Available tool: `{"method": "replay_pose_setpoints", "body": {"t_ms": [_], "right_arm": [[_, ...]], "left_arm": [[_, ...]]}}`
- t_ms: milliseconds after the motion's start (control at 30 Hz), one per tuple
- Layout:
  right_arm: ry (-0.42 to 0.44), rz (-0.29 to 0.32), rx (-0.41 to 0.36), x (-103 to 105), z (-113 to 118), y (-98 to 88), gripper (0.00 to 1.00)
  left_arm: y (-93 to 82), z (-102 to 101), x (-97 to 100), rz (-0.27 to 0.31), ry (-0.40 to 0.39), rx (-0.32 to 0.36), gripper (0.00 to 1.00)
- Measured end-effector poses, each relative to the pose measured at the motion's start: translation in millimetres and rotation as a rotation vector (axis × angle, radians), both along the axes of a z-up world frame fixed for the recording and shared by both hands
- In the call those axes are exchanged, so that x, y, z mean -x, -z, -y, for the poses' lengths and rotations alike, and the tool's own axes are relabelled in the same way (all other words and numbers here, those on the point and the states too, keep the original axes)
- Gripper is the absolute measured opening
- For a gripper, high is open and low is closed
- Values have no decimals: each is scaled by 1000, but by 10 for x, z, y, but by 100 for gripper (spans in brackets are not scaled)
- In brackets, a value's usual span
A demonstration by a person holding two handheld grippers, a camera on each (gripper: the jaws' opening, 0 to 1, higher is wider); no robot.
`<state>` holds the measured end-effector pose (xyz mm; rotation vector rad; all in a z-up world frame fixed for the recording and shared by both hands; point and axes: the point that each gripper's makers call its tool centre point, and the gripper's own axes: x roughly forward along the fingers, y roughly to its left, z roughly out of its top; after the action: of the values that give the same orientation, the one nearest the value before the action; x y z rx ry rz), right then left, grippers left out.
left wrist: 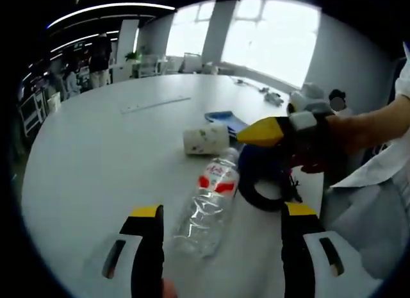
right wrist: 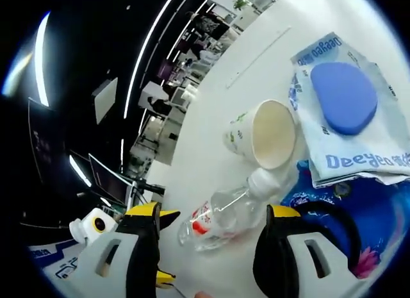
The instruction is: Arrange the tabletop items into an orderly group along one side of the table until the central work area is clear of visible clutter.
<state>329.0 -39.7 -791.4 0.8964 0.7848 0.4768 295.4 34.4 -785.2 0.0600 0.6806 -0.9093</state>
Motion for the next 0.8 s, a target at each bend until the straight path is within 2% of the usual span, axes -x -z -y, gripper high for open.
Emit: {"method": "replay_pose_setpoints", "body": {"t_ms": [567,700,800], "right_arm": [[78,-57,-10,-136,-4,92,60],[159,-124,-24,-187,51,164,53],[166,-150,4,-203,51,205,49]], "left_arm": [[116,84,-63,-13,40,-20,70],[145,123,-77,-14,47,-16,69],[168,147,-72,-16,54,-19,69]]}}
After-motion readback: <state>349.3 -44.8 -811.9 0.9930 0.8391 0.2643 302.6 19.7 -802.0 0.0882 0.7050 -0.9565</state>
